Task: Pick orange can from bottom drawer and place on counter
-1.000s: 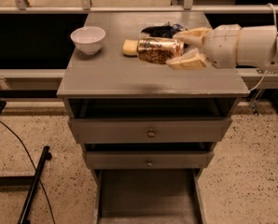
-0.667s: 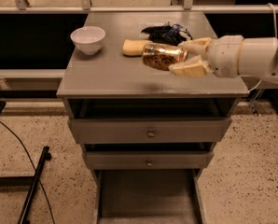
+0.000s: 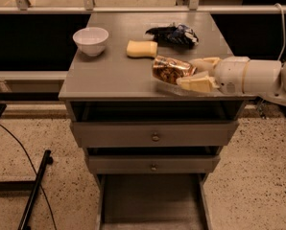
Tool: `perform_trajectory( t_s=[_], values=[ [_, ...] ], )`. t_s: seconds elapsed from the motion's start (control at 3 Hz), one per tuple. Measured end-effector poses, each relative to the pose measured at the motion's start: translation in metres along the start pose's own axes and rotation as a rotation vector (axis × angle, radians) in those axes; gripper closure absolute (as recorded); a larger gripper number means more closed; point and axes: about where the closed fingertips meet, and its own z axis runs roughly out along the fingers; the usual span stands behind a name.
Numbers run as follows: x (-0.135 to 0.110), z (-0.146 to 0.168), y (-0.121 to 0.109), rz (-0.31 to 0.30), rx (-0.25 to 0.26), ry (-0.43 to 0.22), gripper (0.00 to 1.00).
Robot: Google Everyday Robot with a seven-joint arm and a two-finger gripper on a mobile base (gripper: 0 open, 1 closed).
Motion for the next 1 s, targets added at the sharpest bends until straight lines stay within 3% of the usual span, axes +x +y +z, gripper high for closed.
perform_trajectory(
  t_s=[0.33, 0.67, 1.0],
  values=[
    [0.014, 0.000, -0.016, 0.016, 0.025, 0.010, 1.00],
    [0.024, 0.002, -0.026, 0.018, 0.030, 0.052, 0.82],
    [0.023, 0.004, -0.025, 0.018, 0.026, 0.050, 0.59]
  ],
)
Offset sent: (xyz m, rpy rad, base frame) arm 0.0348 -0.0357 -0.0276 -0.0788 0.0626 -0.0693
